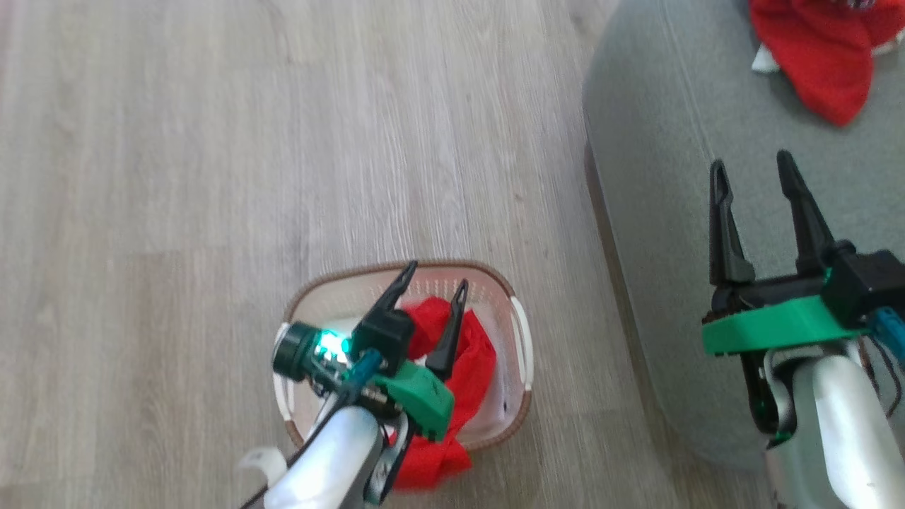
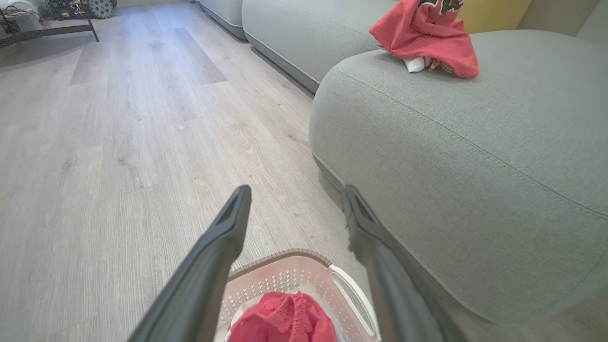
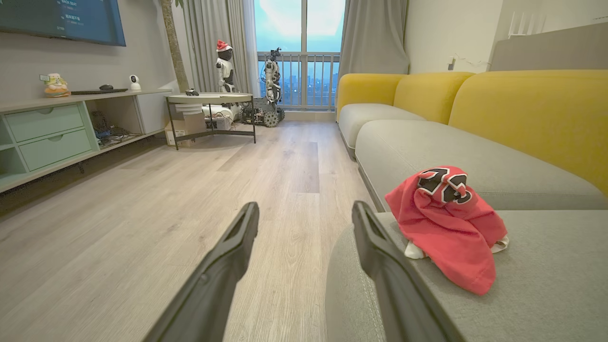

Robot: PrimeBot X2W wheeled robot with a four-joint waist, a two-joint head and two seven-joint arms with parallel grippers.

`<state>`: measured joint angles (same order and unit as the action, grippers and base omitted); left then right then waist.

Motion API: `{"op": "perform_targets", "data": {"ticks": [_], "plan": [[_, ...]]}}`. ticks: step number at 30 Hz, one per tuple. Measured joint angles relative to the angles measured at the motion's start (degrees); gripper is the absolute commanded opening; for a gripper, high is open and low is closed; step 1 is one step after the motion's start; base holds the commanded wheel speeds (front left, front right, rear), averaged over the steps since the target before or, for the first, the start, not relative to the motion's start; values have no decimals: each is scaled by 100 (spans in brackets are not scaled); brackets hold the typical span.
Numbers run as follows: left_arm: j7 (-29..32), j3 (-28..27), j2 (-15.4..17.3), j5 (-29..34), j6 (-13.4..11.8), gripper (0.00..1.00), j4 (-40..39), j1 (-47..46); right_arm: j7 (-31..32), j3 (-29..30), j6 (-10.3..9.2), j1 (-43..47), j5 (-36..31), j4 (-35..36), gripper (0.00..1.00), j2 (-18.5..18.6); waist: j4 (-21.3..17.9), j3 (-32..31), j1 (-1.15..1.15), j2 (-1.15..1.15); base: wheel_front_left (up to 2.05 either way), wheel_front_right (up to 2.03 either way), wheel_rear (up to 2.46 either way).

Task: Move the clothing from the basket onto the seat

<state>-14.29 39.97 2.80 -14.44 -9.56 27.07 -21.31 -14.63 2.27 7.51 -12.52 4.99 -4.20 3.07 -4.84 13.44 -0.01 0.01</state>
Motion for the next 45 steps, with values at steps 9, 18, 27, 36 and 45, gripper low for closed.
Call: {"op": "perform_targets", "data": {"ticks": [9,18,27,36,45], "plan": [[0,-439,54,-151,-38,100,-344,808,0,20,0,408,-48,-137,100,-2,209,-645,0,0,0,0,0],[0,-1181,252,-202,-230,100,-776,1740,0,-116,0,959,-46,-386,100,-5,388,-1240,0,0,0,0,0],[0,-1890,277,-113,-408,100,-1332,2375,0,-263,0,1104,-29,-482,100,-9,570,-1524,0,0,0,0,0],[0,-2307,266,54,-404,100,-1672,2703,0,-334,0,1285,71,-617,100,-9,660,-1617,0,0,0,0,0],[0,-2595,197,213,-305,100,-1812,2775,0,-391,0,1317,113,-735,100,-9,636,-1629,0,0,0,0,0]]}}
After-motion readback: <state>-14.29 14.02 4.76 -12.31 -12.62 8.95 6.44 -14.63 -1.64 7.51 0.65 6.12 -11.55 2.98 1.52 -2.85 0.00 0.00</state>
